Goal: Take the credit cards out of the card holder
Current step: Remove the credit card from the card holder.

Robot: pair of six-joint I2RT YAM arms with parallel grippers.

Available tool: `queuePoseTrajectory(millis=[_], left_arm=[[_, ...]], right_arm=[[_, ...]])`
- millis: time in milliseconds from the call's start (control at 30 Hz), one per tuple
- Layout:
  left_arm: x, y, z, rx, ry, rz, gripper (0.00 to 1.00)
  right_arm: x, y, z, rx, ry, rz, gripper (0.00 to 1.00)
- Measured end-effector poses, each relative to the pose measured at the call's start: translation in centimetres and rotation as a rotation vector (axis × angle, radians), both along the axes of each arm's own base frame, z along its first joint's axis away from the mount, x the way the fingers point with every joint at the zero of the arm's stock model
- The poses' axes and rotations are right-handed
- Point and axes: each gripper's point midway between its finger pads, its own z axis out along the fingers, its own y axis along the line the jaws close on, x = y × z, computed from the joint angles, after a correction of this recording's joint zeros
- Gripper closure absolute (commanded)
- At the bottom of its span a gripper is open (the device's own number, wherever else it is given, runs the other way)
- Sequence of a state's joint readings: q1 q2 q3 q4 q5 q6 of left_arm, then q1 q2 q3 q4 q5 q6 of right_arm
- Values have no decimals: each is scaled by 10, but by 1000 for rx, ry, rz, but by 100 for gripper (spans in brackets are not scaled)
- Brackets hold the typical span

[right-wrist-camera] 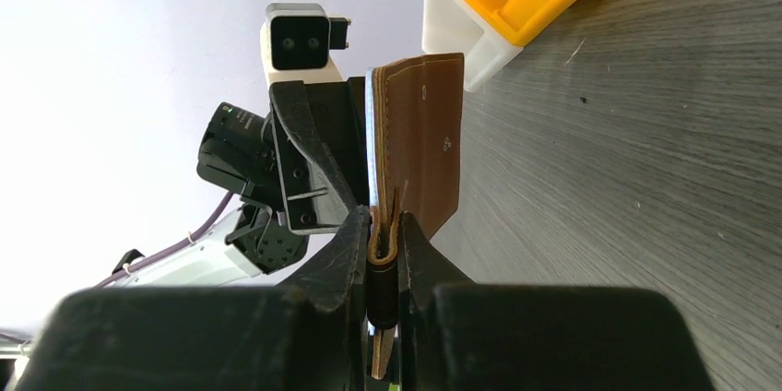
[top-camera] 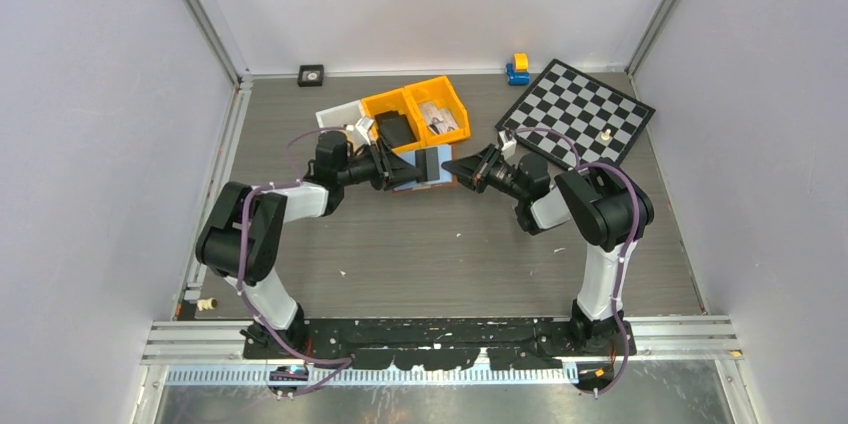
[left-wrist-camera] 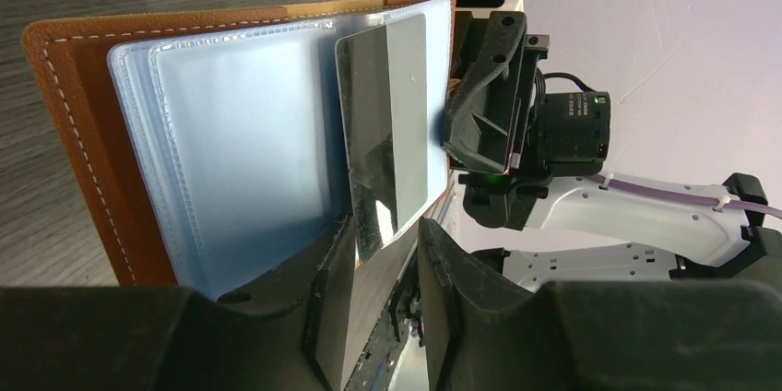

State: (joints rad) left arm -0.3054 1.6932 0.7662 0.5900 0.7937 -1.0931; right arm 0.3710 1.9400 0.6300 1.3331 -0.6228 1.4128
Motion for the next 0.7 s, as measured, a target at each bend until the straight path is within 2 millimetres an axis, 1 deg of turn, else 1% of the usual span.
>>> queuePoseTrajectory(millis=[400,467,600,700], left_arm=[[-1,-2,-9,-14,41,-10,67],[-1,-2,-9,-14,42,-10,70],[0,-2,-9,-15,46,-9,83],[2,-2,-8,-30,45,-5,90]], right_arm=[[-2,1,-2,-2,7,3,100],[-2,1,-2,-2,8,4,100],[-4,3,-2,-2,7,9,99],[-5,5,-2,-1,7,15,100]])
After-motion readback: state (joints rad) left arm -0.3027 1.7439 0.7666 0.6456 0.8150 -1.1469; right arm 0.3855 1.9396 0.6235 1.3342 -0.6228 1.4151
